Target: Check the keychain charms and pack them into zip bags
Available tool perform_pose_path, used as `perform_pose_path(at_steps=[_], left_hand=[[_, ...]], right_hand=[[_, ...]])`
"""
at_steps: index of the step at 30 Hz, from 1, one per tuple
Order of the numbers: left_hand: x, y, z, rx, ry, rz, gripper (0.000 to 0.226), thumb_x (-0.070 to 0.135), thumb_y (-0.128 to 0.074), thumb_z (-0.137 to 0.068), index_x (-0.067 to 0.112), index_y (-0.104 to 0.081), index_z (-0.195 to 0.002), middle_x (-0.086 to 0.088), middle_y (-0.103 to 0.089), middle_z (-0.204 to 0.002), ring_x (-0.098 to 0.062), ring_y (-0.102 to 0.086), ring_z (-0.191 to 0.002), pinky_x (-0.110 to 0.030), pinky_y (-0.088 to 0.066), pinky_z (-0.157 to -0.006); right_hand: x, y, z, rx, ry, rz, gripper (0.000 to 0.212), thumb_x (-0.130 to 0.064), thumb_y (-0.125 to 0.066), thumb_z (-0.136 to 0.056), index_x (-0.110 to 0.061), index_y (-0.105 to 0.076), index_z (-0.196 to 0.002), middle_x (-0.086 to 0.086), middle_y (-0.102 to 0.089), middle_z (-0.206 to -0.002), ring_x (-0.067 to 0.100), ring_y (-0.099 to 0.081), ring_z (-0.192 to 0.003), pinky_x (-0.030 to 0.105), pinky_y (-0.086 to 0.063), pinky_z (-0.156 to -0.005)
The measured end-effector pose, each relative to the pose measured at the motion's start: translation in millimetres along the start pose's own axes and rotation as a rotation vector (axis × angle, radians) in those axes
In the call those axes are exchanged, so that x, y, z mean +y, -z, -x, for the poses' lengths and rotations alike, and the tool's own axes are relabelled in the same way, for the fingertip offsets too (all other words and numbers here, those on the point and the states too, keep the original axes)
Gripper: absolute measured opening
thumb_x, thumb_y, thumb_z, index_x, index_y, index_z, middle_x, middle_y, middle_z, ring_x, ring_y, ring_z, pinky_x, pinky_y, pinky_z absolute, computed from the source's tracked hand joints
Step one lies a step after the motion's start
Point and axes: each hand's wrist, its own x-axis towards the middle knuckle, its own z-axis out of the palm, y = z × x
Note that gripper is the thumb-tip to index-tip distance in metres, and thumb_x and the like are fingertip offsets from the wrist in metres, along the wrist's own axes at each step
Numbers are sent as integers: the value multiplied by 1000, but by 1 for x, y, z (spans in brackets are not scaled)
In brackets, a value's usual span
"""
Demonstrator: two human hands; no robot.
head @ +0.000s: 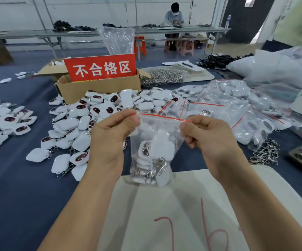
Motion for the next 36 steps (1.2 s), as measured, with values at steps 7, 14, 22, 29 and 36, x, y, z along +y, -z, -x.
perform_pose_path(at_steps=[7, 14, 22, 29, 36], left_hand=[[-1, -4, 5, 116, -29, -47, 33, -4, -75, -83, 25, -83, -70, 0, -77, -72, -10, -70, -69, -17, -55, -65], [3, -6, 8, 145, -108, -5, 28, -12, -72, -81, 15, -79, -83, -3, -74, -67, -13, -67, -63, -21, -55, -69], [-10, -18, 18, -66, 155, 79, 37, 7, -85, -64, 20, -80, -98, -16, -77, -95, -29, -73, -80, -37, -60, -73], [-8, -21, 23, -71, 128, 122, 34, 6, -82, -57, 20, -83, -87, -15, -78, -84, -24, -75, -71, -31, -60, -62], [-5, -25, 26, -115, 37, 15, 32, 4, -80, -64, 27, -83, -86, -11, -78, -86, -25, -75, -80, -39, -62, -77]], right_hand=[[4, -11, 4, 47, 40, -56, 19, -1, -77, -86, -13, -70, -73, 0, -58, -58, 12, -45, -50, 18, -40, -49], [4, -15, 7, 44, 105, -75, 22, 0, -73, -89, -14, -68, -73, -5, -59, -58, 8, -45, -51, 15, -41, -53], [7, -32, 14, -17, 151, -29, 26, -2, -71, -91, -19, -75, -72, -3, -68, -69, 6, -57, -65, 13, -46, -64], [6, -34, 16, -25, 189, 18, 31, -5, -71, -90, -29, -76, -71, -5, -67, -69, 13, -56, -70, 27, -48, -71], [7, -40, 26, -58, 167, -130, 6, -13, -75, -80, -8, -73, -78, 14, -67, -76, 24, -56, -74, 41, -48, -73]])
